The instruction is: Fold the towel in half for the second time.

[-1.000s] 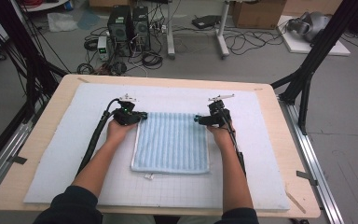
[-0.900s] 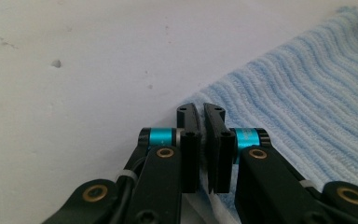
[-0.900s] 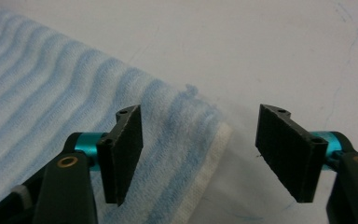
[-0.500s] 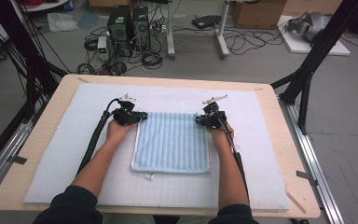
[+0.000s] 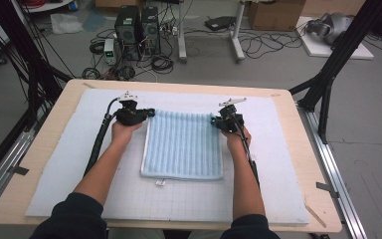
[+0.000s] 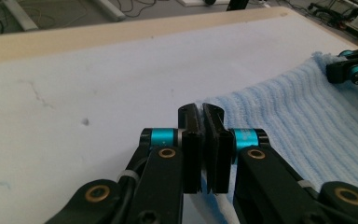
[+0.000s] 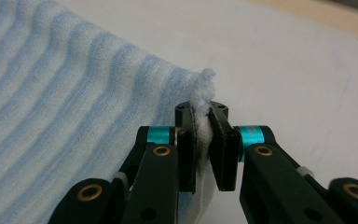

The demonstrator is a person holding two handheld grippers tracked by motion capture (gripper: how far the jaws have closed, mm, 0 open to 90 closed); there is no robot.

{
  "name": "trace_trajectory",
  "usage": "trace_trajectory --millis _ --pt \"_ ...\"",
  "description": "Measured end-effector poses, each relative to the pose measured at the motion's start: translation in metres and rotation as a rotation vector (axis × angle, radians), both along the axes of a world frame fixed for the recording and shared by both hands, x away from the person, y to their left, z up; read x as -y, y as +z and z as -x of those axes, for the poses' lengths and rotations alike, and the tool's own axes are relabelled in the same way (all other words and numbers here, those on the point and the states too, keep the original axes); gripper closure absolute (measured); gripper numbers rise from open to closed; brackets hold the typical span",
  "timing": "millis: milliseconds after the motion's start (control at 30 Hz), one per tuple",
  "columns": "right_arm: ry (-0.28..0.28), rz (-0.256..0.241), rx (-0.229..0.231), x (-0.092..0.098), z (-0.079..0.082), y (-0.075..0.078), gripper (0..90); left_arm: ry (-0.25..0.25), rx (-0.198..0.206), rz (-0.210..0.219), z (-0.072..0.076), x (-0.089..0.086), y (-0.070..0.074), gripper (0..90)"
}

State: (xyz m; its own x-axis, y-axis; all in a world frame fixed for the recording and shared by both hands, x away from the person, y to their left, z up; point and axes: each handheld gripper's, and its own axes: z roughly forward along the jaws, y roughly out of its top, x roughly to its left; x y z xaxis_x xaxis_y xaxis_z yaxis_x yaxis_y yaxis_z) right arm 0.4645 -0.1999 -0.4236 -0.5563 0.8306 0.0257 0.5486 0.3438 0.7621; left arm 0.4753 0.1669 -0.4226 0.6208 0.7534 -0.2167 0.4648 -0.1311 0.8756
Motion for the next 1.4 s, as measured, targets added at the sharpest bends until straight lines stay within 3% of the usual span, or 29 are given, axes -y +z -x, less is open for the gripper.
trace_trajectory --millis 100,133,233,400,433,500,933,1067,1167,1233,1400 --pt "-0.016 -0.024 0.065 0.002 0.001 0.006 82.3 -0.021 0.029 0.048 -0.003 -0.002 0.005 85.8" --pt "-0.022 -0.018 0.074 0.003 0.002 0.007 82.3 -0.031 0.029 0.046 -0.002 -0.002 0.005 85.6" --pt "-0.023 -0.022 0.063 0.003 0.006 0.007 82.2 -0.052 0.008 0.025 0.001 -0.002 0.003 85.6" --pt "-0.004 -0.060 0.060 0.005 0.016 0.006 81.9 -0.060 0.020 0.053 0.011 -0.007 0.007 85.3" --pt "0.006 -0.047 0.064 0.005 0.019 0.005 81.8 -0.065 0.023 0.056 0.014 -0.007 0.008 85.2" --pt "0.020 -0.036 0.075 0.004 0.026 0.006 81.8 -0.075 0.044 0.062 0.020 -0.008 0.009 85.1" --pt "0.090 -0.091 0.136 0.011 0.068 0.020 81.2 -0.137 0.115 0.080 0.065 -0.020 0.011 85.2" --pt "0.109 -0.092 0.137 0.012 0.081 0.017 81.0 -0.158 0.104 0.070 0.074 -0.020 0.008 85.2" --pt "0.121 -0.093 0.112 0.012 0.088 0.017 80.4 -0.168 0.117 0.075 0.081 -0.021 0.006 85.1" --pt "0.130 -0.096 0.136 0.013 0.095 0.018 80.4 -0.170 0.121 0.085 0.087 -0.022 0.004 85.1" --pt "0.146 -0.096 0.139 0.014 0.106 0.013 80.4 -0.188 0.119 0.083 0.099 -0.024 0.000 84.8"
